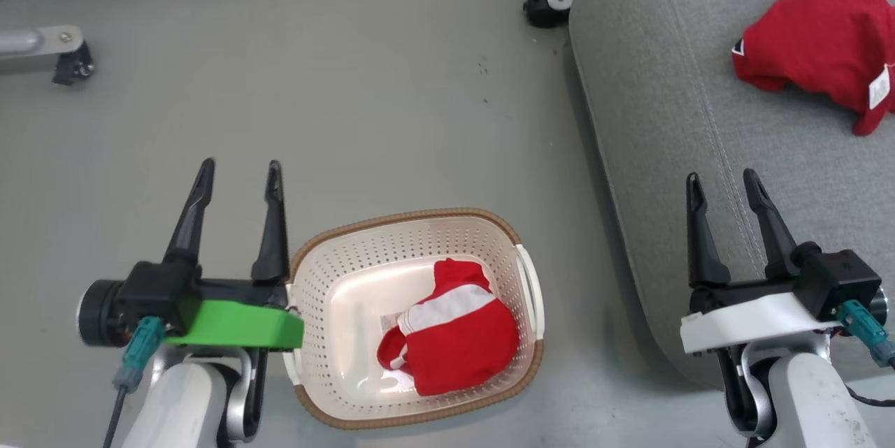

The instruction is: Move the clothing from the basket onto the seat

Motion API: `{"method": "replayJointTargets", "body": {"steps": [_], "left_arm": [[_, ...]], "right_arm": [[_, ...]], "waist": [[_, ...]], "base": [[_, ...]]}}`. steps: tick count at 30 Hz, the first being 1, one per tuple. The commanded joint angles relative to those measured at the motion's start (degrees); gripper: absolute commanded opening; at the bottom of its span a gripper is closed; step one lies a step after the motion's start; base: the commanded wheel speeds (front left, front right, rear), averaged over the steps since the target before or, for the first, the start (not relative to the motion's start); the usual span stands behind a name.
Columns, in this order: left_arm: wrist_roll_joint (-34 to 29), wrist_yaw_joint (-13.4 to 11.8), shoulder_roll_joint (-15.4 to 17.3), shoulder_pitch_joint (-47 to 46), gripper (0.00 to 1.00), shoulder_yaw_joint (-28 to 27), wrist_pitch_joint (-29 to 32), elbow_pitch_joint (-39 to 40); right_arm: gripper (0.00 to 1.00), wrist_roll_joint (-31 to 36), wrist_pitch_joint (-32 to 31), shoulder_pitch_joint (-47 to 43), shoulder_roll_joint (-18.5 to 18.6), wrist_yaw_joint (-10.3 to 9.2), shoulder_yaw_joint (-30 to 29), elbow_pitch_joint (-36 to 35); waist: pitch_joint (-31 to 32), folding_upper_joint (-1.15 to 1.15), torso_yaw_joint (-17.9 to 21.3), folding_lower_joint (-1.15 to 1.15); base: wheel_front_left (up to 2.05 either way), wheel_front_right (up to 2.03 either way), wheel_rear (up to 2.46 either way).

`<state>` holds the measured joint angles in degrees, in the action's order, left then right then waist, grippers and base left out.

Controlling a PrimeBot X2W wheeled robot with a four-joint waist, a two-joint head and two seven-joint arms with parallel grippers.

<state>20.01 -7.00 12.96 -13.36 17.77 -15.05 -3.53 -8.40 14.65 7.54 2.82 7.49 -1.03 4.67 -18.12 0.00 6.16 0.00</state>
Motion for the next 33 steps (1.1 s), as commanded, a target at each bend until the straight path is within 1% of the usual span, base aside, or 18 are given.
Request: {"method": "replayJointTargets", "body": {"steps": [1, 6, 10, 16, 21, 25, 33], "left_arm": [[-0.49, -0.36, -0.59, 2.05, 1.0, -1.44, -0.15, 0.0], [-1.56, -0.35, -1.54, 6.91, 1.0, -6.91, -0.13, -1.22], [-2.84, 1.0, -2.33, 10.11, 1.0, -8.96, -0.1, -1.79], [-4.95, 3.55, -3.14, 13.43, 1.0, -9.31, -0.11, -3.17], [-5.99, 4.57, -3.89, 15.43, 1.0, -9.27, -0.1, -4.2], [-6.66, 5.32, -4.31, 16.73, 1.0, -9.67, -0.11, -5.3], [-8.0, 6.18, -5.07, 17.94, 1.0, -10.3, -0.11, -6.72]], "right_arm": [[1.0, 0.0, -0.49, -1.62, 0.21, 0.0, 0.36, -1.12], [1.0, 0.52, -3.06, -5.17, 0.2, 0.0, 1.47, -4.68], [1.0, 0.46, -5.31, -7.47, 0.18, 0.0, 1.95, -6.57], [1.0, -0.21, -7.38, -10.78, 0.18, 0.0, 2.58, -8.33], [1.0, -0.41, -8.51, -12.96, 0.17, 0.0, 3.12, -9.27], [1.0, 0.66, -9.75, -14.62, 0.17, 0.0, 2.69, -10.24], [1.0, 2.03, -11.85, -16.94, 0.16, 0.0, 2.39, -12.81]], "waist": [[5.0, 0.0, -4.92, 0.0], [8.61, 0.0, -6.85, 0.0], [10.73, 0.0, -7.38, 0.0], [13.09, 0.0, -6.88, 0.0], [14.86, 0.0, -6.07, 0.0], [16.33, 0.0, -5.75, 0.0], [17.82, 0.0, -5.6, 0.0]], "base": [[0.0, 0.0, 0.0], [0.0, 0.0, 0.0], [0.0, 0.0, 0.0], [0.0, 0.0, 0.0], [0.0, 0.0, 0.0], [0.0, 0.0, 0.0], [0.0, 0.0, 0.0]]}}
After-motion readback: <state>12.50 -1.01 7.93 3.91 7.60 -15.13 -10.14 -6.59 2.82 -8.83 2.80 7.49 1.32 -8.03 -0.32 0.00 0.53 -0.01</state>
